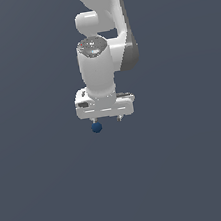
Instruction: Pick up the object and move it to a goal position.
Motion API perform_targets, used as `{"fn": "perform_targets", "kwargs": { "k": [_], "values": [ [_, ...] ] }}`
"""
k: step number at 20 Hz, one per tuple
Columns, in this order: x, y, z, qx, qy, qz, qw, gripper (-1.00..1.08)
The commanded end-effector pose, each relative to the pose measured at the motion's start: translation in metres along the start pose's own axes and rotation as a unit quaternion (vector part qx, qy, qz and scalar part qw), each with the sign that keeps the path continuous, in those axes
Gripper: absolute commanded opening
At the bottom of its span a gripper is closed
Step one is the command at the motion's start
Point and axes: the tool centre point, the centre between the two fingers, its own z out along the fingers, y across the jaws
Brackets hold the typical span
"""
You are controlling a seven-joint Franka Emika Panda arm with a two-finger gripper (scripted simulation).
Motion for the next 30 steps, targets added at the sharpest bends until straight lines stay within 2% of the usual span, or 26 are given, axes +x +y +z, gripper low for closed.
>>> {"fn": "perform_targets", "kwargs": {
  "k": [1,7,17,30],
  "values": [
    [-0.003,0.004,0.005,0.0,-0.001,-0.002,1.0,1.0],
    [-0.018,0.024,0.034,0.0,-0.007,-0.014,0.9999,1.0],
    [-0.059,0.065,0.091,0.0,-0.018,-0.041,0.999,1.0],
    [-0.068,0.072,0.111,0.0,-0.02,-0.044,0.9988,1.0]
  ]
}}
